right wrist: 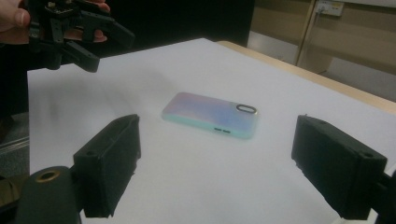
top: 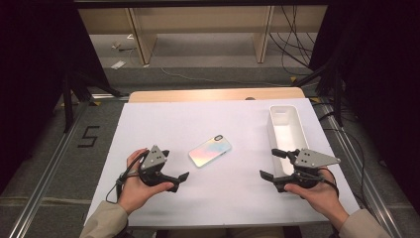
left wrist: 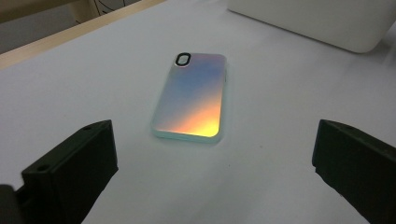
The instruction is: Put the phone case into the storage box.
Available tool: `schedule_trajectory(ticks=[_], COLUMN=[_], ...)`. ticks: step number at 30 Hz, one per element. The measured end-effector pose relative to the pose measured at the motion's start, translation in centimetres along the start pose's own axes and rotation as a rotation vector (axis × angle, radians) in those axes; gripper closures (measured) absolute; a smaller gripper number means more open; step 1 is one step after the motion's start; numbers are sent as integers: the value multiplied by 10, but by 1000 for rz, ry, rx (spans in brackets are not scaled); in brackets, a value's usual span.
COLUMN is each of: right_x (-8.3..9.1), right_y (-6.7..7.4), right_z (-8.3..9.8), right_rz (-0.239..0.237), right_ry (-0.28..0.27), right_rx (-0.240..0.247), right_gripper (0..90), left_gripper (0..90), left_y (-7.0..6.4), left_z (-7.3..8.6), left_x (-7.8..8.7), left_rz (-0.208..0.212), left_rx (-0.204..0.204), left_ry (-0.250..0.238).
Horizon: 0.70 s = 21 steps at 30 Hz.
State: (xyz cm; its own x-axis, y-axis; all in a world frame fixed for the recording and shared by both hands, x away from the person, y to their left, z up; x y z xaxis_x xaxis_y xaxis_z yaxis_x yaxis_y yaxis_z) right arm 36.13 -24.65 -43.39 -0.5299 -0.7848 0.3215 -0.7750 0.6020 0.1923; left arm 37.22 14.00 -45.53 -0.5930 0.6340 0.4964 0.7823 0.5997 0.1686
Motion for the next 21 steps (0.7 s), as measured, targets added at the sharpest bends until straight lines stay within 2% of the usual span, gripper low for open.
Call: schedule_trajectory(ticks=[6, 10, 15, 18, 21], right_x=[0, -2, -3, -4, -4], right_y=[-1, 0, 1, 1, 2], right_z=[0, 1, 1, 1, 1], right_rz=[4, 2, -1, -5, -7], right_ry=[0, 6, 8, 7, 5], right_rx=[-3, -1, 0, -2, 0], right_gripper=[167, 167, 169, 169, 169], left_gripper=[0, 0, 0, 0, 0], left_y=[0, 1, 6, 8, 12], left_z=[0, -1, -6, -7, -13], left_x=[-1, -6, -20, -26, -38], left_rz=[-2, 13, 29, 33, 48], left_rx=[-1, -6, -15, -16, -35], left_ry=[8, 41, 85, 91, 113])
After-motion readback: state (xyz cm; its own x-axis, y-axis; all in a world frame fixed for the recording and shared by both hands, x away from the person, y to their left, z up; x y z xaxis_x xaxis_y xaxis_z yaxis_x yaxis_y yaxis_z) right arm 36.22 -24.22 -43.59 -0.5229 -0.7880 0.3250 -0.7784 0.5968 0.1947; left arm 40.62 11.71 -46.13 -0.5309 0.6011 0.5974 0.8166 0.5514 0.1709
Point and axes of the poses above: each handheld gripper's, and its own axes: x roughly backward along the jaws, z roughly out of its underside, y roughly to its left, the point moved 3 cm from there along -x, roughly forward along the jaws, and after that the axes turned 12 degrees about -x, right-handed, at the moved point
